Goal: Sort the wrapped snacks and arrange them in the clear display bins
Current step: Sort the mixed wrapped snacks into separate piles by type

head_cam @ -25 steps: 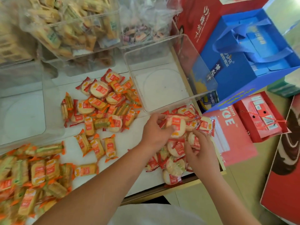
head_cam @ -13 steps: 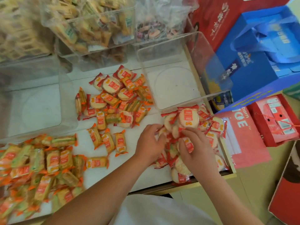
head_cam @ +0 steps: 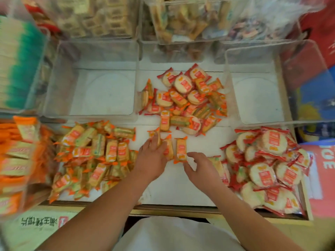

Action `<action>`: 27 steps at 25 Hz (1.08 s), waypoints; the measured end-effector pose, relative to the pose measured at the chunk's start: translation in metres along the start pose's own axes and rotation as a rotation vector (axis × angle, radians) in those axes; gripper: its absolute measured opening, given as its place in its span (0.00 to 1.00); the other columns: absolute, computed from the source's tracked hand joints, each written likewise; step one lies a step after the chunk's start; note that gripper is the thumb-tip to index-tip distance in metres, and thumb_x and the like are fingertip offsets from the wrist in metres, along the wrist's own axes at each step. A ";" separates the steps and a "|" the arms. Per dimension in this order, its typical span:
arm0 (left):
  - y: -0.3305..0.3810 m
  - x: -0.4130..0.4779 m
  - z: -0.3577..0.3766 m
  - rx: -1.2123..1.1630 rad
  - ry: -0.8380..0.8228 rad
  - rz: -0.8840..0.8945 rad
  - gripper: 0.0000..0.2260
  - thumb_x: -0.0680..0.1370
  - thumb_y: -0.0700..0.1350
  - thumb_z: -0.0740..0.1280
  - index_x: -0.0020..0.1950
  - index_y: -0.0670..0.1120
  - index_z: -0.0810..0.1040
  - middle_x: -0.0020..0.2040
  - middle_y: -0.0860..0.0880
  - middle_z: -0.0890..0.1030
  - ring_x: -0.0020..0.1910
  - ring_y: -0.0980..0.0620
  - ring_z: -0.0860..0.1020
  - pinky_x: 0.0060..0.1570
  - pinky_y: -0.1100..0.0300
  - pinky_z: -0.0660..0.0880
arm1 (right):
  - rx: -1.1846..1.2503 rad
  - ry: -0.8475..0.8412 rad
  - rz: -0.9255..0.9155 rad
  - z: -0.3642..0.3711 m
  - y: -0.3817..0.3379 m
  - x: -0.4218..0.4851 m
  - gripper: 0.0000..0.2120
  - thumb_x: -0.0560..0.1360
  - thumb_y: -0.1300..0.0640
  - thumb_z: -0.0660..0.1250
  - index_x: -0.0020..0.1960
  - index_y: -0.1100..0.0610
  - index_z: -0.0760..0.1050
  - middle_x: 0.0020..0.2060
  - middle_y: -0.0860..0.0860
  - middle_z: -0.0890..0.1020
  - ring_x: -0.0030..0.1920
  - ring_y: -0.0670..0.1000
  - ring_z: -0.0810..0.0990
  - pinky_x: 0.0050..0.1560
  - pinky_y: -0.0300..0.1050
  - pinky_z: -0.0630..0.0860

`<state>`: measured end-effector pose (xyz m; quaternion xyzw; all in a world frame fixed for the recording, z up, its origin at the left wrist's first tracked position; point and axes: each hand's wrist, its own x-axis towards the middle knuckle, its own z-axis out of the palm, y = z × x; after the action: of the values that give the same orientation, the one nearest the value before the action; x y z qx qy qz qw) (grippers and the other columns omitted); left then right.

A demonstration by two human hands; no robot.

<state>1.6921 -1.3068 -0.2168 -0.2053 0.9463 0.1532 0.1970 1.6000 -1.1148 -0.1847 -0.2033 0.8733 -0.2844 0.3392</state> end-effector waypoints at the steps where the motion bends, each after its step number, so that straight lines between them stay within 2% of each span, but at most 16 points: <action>1: -0.006 -0.008 0.001 0.044 0.012 0.019 0.27 0.82 0.59 0.60 0.80 0.53 0.62 0.84 0.44 0.53 0.81 0.39 0.56 0.77 0.39 0.57 | 0.010 0.011 0.019 0.007 -0.005 0.008 0.22 0.81 0.49 0.67 0.73 0.52 0.73 0.68 0.51 0.75 0.68 0.52 0.76 0.65 0.46 0.73; 5: -0.045 -0.038 0.004 0.214 -0.014 0.065 0.28 0.81 0.59 0.60 0.80 0.53 0.63 0.84 0.46 0.55 0.83 0.38 0.47 0.77 0.33 0.37 | -0.034 0.031 0.096 0.039 -0.029 0.038 0.28 0.80 0.47 0.68 0.77 0.52 0.68 0.70 0.57 0.72 0.69 0.61 0.73 0.67 0.54 0.71; 7: -0.068 -0.047 0.001 0.277 0.010 0.071 0.29 0.81 0.59 0.60 0.81 0.54 0.62 0.84 0.45 0.56 0.83 0.38 0.46 0.76 0.32 0.34 | -0.078 0.025 0.109 0.057 -0.041 0.045 0.29 0.79 0.45 0.68 0.78 0.48 0.66 0.71 0.59 0.70 0.71 0.65 0.68 0.68 0.58 0.69; 10: -0.097 -0.046 -0.010 0.279 0.030 0.061 0.28 0.82 0.56 0.57 0.82 0.53 0.61 0.84 0.44 0.55 0.83 0.39 0.46 0.76 0.33 0.35 | -0.064 -0.015 0.141 0.081 -0.061 0.049 0.28 0.80 0.42 0.65 0.79 0.44 0.64 0.75 0.58 0.65 0.74 0.64 0.63 0.70 0.61 0.68; 12: -0.116 -0.049 -0.018 0.177 0.097 0.096 0.28 0.80 0.55 0.61 0.79 0.51 0.67 0.83 0.45 0.60 0.83 0.39 0.52 0.78 0.36 0.40 | -0.057 -0.032 0.131 0.095 -0.074 0.048 0.29 0.81 0.42 0.64 0.80 0.44 0.62 0.77 0.57 0.63 0.76 0.63 0.61 0.72 0.62 0.66; 14: -0.130 -0.060 -0.025 0.055 0.191 0.138 0.25 0.77 0.54 0.67 0.73 0.48 0.74 0.79 0.44 0.67 0.80 0.39 0.60 0.79 0.37 0.51 | -0.064 -0.058 0.130 0.102 -0.086 0.050 0.31 0.80 0.43 0.64 0.81 0.45 0.60 0.79 0.56 0.60 0.77 0.63 0.59 0.72 0.62 0.64; 17: -0.138 -0.091 -0.026 -0.061 0.313 0.113 0.20 0.75 0.48 0.73 0.67 0.47 0.79 0.73 0.45 0.74 0.72 0.42 0.69 0.68 0.41 0.67 | -0.099 -0.097 0.104 0.108 -0.099 0.057 0.35 0.79 0.44 0.65 0.82 0.45 0.56 0.79 0.55 0.60 0.78 0.61 0.59 0.71 0.62 0.67; 19: -0.138 -0.110 -0.022 -0.129 0.345 0.077 0.20 0.74 0.46 0.74 0.65 0.49 0.79 0.69 0.47 0.75 0.66 0.44 0.71 0.60 0.45 0.71 | -0.055 -0.049 0.114 0.108 -0.103 0.065 0.37 0.78 0.47 0.68 0.83 0.47 0.55 0.75 0.56 0.67 0.74 0.60 0.67 0.68 0.60 0.72; 22: -0.141 -0.126 -0.010 -0.193 0.311 0.035 0.18 0.75 0.48 0.71 0.65 0.50 0.79 0.69 0.48 0.75 0.64 0.44 0.74 0.56 0.45 0.74 | 0.059 0.038 0.252 0.103 -0.101 0.072 0.36 0.76 0.55 0.70 0.81 0.49 0.60 0.70 0.57 0.71 0.64 0.60 0.77 0.61 0.57 0.78; 25: -0.144 -0.134 -0.003 -0.267 0.325 0.022 0.15 0.77 0.48 0.68 0.64 0.48 0.79 0.65 0.49 0.77 0.61 0.45 0.77 0.55 0.45 0.76 | 0.204 0.082 0.312 0.100 -0.093 0.065 0.35 0.75 0.56 0.70 0.79 0.48 0.63 0.66 0.56 0.75 0.57 0.56 0.80 0.52 0.53 0.81; 27: -0.144 -0.140 0.001 -0.329 0.334 0.024 0.14 0.78 0.47 0.68 0.63 0.47 0.80 0.60 0.49 0.78 0.56 0.47 0.79 0.52 0.47 0.78 | 0.253 0.188 0.293 0.092 -0.090 0.059 0.33 0.77 0.55 0.71 0.79 0.49 0.64 0.63 0.54 0.77 0.54 0.54 0.81 0.48 0.51 0.81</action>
<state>1.8746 -1.3852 -0.1865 -0.2459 0.9305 0.2716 -0.0001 1.6396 -1.2486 -0.2117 -0.0025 0.8787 -0.3571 0.3167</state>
